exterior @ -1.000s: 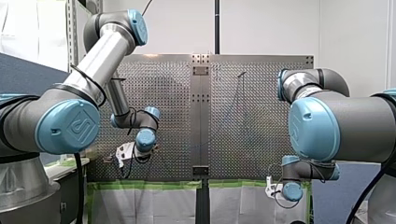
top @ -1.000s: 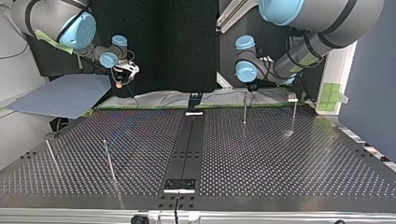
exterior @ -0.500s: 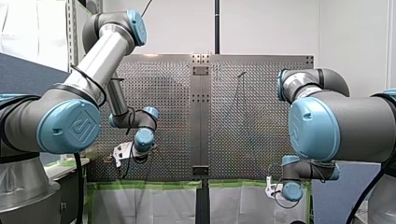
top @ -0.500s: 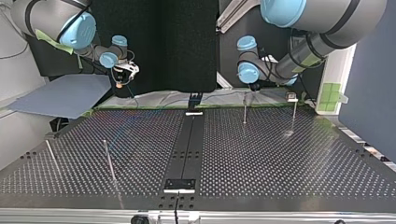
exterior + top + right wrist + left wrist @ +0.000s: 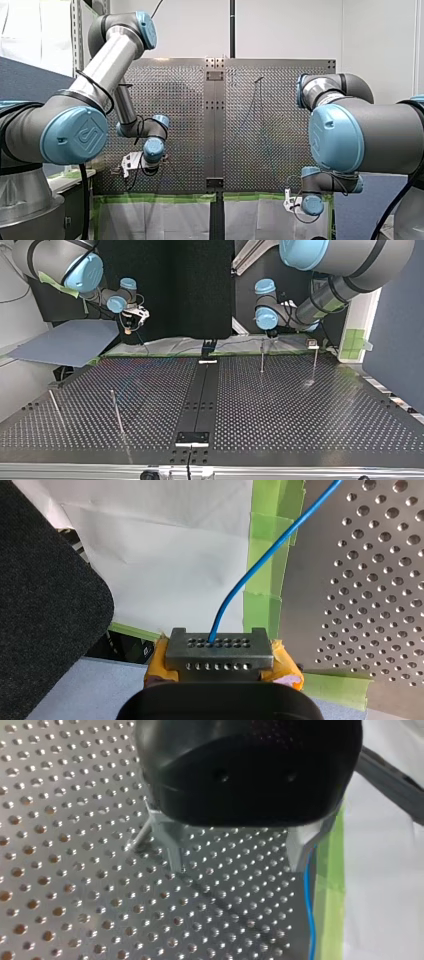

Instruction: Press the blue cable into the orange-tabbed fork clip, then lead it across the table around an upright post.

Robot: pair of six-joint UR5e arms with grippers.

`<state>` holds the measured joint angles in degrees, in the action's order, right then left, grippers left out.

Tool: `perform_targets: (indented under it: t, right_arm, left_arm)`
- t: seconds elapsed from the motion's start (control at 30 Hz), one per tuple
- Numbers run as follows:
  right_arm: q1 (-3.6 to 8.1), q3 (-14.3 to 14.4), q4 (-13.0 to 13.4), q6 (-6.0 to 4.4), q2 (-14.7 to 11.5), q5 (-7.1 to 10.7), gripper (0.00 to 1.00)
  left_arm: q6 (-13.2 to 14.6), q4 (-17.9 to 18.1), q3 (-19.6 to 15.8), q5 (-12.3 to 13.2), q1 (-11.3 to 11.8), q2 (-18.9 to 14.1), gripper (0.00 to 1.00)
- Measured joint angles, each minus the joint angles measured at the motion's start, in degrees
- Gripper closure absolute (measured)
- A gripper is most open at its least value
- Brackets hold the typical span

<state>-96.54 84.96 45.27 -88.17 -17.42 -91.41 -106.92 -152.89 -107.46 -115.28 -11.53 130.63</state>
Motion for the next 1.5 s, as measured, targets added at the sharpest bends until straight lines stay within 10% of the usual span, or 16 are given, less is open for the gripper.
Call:
perform_targets:
  t: [0.67,1.5]
  right_arm:
    - [-0.36,0.00,-0.08,0.08,-0.01,0.00,1.00]
    - [-0.78,-0.02,-0.09,0.51,-0.02,0.00,1.00]
  left_arm:
    - [4.92,-5.77,1.28,3.48,5.21,6.70,0.00]
    - [4.46,-6.14,8.28,8.58,5.42,8.19,0.00]
